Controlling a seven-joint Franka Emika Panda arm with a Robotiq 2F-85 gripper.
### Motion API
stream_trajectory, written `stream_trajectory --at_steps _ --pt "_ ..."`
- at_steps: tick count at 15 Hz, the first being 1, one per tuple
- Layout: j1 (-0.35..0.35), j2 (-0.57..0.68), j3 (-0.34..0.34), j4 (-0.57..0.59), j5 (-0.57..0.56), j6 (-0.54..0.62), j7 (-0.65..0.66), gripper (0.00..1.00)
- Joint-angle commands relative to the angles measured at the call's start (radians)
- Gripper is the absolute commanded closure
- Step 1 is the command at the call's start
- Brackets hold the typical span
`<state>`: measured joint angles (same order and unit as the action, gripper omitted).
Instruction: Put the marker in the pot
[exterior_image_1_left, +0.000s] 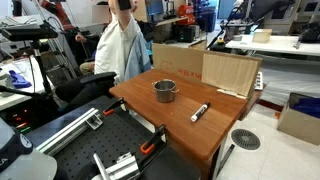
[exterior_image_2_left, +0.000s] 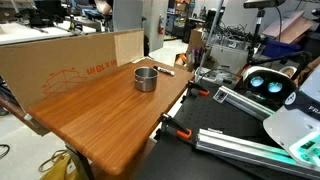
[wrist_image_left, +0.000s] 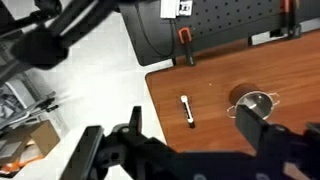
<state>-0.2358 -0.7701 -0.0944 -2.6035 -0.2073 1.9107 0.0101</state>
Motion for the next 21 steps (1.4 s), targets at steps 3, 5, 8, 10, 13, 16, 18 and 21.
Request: stream_trajectory --at_steps 3,5,8,10,13,16,18,21 --pt "0.016 -0.001 -0.012 0.003 -0.009 -0.005 0.009 0.00" --pt "0.016 -0.001 -0.012 0.003 -0.009 -0.005 0.009 0.00" --pt "0.016 -0.001 -0.012 0.003 -0.009 -0.005 0.009 0.00" --pt "0.016 -0.001 -0.012 0.003 -0.009 -0.005 0.009 0.00" --pt "0.016 -0.004 -0.013 -0.010 -0.019 0.035 0.009 0.00" --pt "-0.012 0.060 0.015 -0.067 -0.082 0.225 0.072 0.00" --pt "-0.017 0.135 0.011 -0.100 -0.129 0.331 0.068 0.00" --pt "-0.012 0.262 -0.015 -0.129 -0.149 0.502 0.035 0.00"
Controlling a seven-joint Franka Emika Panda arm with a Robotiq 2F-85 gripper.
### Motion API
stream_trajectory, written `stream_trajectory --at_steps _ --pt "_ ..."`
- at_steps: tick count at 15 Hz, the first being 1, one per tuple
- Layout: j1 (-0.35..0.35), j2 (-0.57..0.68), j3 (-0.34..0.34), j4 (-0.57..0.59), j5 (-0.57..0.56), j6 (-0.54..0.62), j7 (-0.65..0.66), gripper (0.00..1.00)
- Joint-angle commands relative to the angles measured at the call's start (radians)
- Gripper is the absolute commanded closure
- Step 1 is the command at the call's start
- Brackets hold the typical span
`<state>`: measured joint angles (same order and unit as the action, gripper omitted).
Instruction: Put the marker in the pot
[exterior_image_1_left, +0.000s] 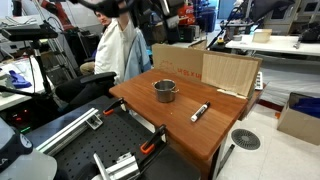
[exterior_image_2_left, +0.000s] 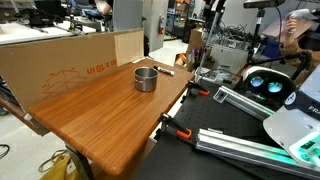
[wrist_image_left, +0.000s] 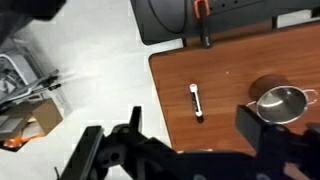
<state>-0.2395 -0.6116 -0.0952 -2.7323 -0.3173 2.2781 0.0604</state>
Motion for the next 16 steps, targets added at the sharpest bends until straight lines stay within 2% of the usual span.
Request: stream_trajectory --at_steps 1,5,9,12,13,16 --pt "-0.007 0.149 -0.024 -0.002 -0.041 0.188 -0.033 0.00" --pt "-0.019 0.315 -0.060 0.011 -0.054 0.399 -0.111 0.00" --pt "0.019 0.494 -0.131 0.059 0.047 0.566 -0.263 0.00" --pt "0.076 0.637 -0.152 0.111 0.265 0.622 -0.464 0.00" --pt "0.085 0.676 -0.132 0.135 0.369 0.616 -0.545 0.00" --pt "0.055 0.784 -0.051 0.233 0.554 0.572 -0.709 0.00"
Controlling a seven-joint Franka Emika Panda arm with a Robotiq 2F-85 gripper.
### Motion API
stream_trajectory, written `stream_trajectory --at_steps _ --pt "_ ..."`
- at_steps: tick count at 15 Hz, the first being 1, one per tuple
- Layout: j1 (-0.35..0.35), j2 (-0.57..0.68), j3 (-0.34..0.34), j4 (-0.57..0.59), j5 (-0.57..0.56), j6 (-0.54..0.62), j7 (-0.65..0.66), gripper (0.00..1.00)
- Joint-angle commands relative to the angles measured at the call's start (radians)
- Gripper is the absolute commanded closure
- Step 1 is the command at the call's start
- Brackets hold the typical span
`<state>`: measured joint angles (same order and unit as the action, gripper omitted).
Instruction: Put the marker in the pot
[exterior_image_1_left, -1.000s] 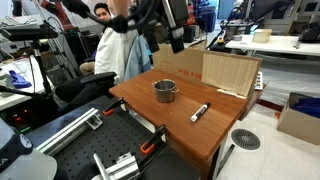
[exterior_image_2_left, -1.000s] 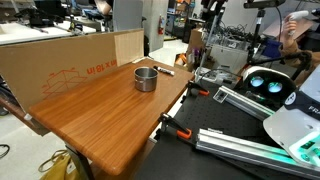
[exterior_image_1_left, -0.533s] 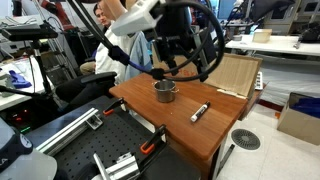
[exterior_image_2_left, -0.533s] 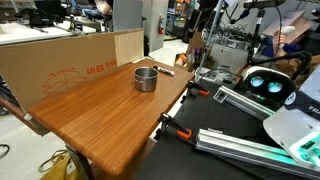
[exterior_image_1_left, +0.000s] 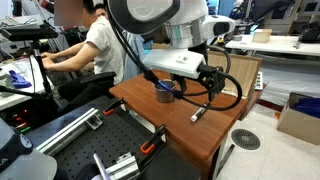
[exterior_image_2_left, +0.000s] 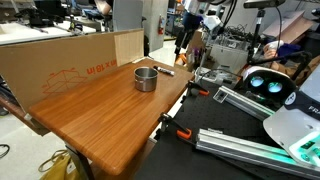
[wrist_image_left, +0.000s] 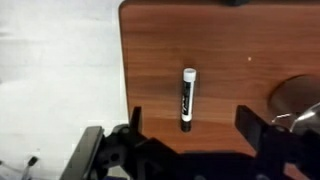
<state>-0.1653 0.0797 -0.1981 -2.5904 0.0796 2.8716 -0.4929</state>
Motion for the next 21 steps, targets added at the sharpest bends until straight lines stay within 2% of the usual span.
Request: stream_trajectory --at_steps 1,5,6,10,15,21 --pt "-0.034 0.131 0.073 0.130 0.193 -0.034 -0.190 0.00" --pt "-0.088 0.280 0.101 0.270 0.251 -0.109 -0.246 0.00" --pt "-0.157 0.309 0.155 0.298 0.206 -0.128 -0.224 0.00" --pt "-0.221 0.419 0.190 0.383 0.155 -0.165 -0.201 0.00" --pt "-0.253 0.458 0.228 0.447 0.131 -0.195 -0.191 0.00" --pt "-0.232 0.481 0.229 0.501 0.105 -0.256 -0.159 0.00"
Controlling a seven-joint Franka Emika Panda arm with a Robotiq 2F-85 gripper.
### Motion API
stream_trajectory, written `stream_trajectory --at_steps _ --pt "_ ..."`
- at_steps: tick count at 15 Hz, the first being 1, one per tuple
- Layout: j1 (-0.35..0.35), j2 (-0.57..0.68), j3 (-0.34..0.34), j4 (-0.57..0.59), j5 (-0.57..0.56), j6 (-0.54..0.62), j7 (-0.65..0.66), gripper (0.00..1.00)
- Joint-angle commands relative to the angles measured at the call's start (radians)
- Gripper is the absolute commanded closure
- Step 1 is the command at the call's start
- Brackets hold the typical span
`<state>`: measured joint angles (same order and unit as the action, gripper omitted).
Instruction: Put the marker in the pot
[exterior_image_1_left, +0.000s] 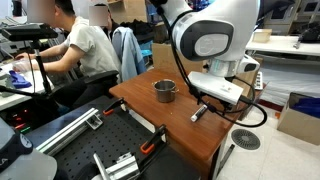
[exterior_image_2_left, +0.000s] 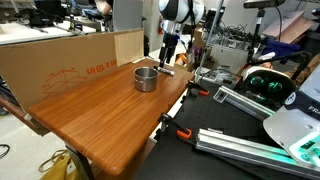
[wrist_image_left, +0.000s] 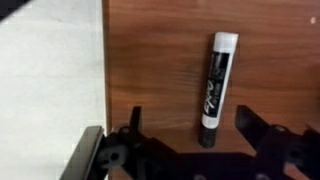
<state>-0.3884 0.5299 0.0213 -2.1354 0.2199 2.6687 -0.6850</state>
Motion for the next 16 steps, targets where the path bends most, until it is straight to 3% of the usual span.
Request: stream_trajectory --at_steps 1,5,6,8,16 --pt "-0.006 0.042 0.009 0.060 -0.038 -0.070 0.040 0.00" --pt "0.020 0.095 0.001 0.115 -0.065 -0.112 0.093 0.00" --pt "0.023 0.111 0.004 0.131 -0.074 -0.123 0.099 0.25" --pt "0.041 0.130 -0.008 0.154 -0.103 -0.133 0.132 0.32" --pt "0.045 0.134 -0.007 0.181 -0.106 -0.172 0.151 0.94"
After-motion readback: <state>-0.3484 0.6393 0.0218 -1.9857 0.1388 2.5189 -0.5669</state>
